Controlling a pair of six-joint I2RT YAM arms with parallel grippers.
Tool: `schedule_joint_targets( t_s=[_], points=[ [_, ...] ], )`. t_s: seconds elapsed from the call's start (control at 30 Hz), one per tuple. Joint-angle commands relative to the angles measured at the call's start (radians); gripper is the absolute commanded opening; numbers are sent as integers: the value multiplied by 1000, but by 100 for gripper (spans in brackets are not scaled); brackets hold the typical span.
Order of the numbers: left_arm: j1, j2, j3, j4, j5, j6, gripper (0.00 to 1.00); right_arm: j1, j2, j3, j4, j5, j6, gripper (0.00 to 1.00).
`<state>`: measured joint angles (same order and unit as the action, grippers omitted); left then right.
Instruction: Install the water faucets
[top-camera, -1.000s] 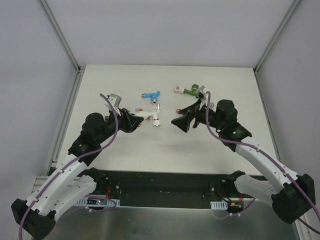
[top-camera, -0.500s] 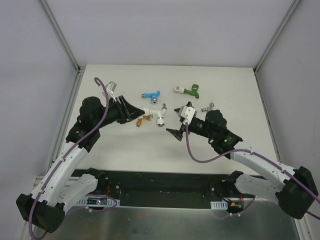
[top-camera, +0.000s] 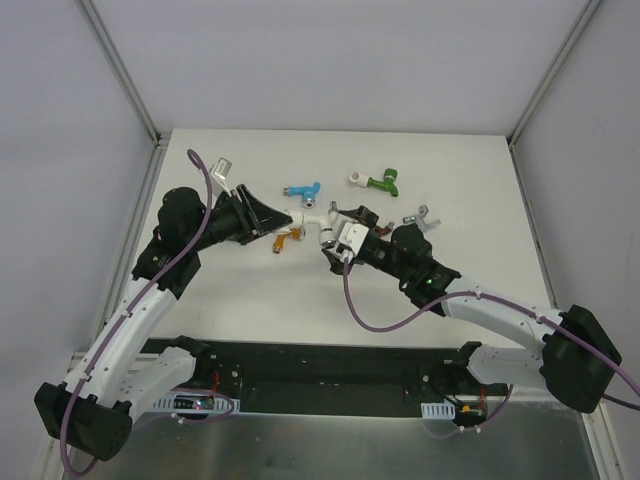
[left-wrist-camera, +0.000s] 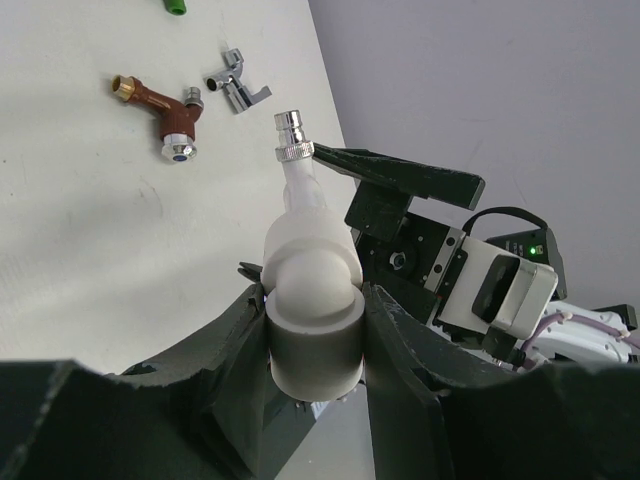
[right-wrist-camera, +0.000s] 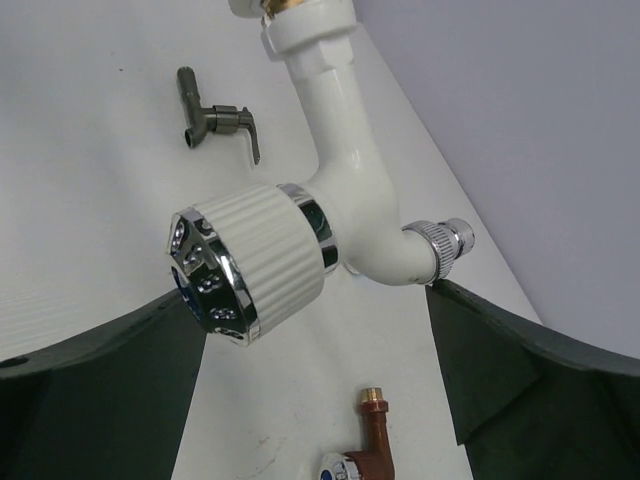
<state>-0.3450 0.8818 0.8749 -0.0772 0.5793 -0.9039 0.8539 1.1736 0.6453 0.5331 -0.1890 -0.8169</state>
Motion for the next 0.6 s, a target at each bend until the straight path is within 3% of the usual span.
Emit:
schedule_joint_targets(
  t_s=[0.0,0.1,0.57],
  points=[
    [-5,3,27,119,125,-44,0,25,8,17,156,-56,-1,95],
    [-3,8,29,100,142,-1,0,24,-9,24,154,-105,64,89],
    [5,89,75,-91,289,341,0,-70,-84,186,-185,-449,340,22]
  ],
)
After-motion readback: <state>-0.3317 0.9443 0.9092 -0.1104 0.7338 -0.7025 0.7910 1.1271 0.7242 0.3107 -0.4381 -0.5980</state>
